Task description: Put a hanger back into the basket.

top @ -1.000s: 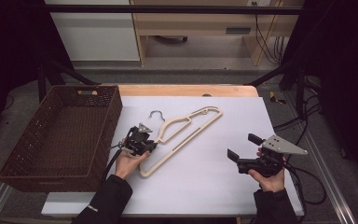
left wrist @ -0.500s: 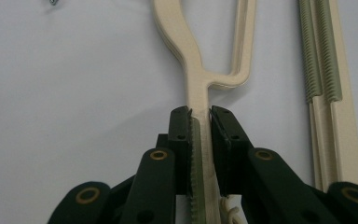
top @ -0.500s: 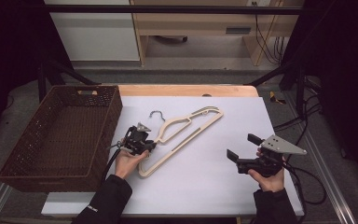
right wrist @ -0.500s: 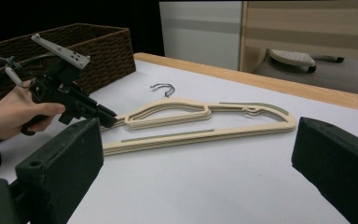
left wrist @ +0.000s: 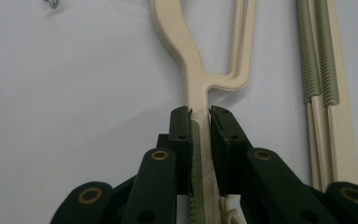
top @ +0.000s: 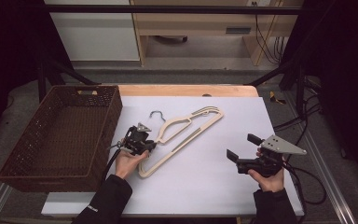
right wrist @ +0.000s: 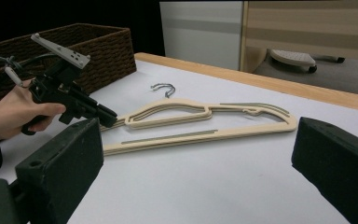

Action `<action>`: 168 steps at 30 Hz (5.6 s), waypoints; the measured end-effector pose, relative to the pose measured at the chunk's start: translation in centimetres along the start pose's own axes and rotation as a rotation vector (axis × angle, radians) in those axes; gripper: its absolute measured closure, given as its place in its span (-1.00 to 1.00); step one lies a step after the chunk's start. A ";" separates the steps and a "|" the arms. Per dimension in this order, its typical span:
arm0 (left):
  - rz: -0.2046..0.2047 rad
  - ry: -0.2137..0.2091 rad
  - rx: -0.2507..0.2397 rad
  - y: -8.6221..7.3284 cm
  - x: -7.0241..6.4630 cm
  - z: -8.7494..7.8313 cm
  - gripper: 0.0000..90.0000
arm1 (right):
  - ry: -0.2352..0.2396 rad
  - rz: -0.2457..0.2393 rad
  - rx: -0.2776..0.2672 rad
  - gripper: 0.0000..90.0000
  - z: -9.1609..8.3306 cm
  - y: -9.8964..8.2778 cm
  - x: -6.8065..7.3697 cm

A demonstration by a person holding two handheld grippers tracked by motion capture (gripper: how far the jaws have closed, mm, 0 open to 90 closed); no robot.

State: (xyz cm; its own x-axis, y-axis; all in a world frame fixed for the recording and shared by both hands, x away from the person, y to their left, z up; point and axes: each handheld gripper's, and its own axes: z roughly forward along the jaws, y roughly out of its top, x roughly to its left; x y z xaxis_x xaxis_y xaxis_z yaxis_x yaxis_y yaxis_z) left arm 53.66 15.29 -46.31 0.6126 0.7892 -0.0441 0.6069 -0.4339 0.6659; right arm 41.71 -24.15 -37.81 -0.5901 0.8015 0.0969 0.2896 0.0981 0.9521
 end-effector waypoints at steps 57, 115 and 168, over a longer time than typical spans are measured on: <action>0.092 0.058 -0.150 0.2 -3.1 -4.3 0.77 | 0.066 -0.004 0.120 -0.64 17.2 3.9 3.1; 0.124 0.068 -0.138 0.0 -4.1 -4.4 0.77 | 0.091 0.017 0.351 0.86 28.4 2.9 3.5; -0.019 -0.260 -0.199 5.3 -4.5 -2.7 0.87 | 0.156 -0.126 0.150 0.84 18.3 4.6 5.3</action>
State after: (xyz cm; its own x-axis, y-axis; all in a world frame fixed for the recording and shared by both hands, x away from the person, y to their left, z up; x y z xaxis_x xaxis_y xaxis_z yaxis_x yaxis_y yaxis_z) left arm 52.74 10.63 -40.58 0.7264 0.6478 -0.2295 0.5244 -0.3067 0.7943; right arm 53.69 -8.61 -38.20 -0.7343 0.6780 0.0346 0.3083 0.2876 0.9068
